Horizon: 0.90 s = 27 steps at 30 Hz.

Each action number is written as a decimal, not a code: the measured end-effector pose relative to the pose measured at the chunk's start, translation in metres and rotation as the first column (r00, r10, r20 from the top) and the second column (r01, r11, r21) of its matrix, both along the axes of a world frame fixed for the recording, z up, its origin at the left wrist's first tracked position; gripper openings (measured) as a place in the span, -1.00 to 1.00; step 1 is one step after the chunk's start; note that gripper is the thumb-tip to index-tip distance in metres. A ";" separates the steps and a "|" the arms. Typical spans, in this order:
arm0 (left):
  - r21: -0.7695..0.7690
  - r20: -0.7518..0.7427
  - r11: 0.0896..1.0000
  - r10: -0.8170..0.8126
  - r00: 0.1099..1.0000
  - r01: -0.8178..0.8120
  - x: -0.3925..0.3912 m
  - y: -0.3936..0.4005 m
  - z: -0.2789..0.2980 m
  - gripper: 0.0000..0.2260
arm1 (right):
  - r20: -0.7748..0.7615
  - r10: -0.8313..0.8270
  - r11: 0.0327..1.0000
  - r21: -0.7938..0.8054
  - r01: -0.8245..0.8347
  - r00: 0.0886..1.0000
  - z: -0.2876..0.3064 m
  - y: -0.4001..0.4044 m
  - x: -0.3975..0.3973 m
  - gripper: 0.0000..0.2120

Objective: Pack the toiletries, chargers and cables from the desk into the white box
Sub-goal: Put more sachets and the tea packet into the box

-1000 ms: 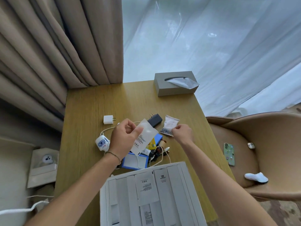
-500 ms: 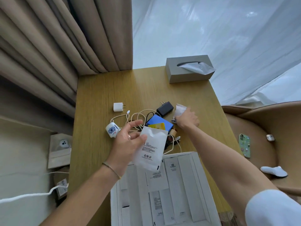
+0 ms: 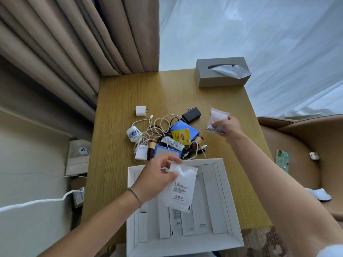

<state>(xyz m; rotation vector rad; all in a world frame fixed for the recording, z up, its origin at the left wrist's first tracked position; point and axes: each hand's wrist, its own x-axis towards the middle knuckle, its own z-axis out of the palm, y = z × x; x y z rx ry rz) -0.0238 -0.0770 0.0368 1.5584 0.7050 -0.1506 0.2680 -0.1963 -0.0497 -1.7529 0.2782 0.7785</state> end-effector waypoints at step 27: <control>0.587 -0.409 0.633 -0.307 0.859 0.505 -0.054 -0.067 -0.094 -0.65 | 0.325 0.681 0.723 -0.442 -0.531 0.656 0.070 -0.074 -0.189 -0.67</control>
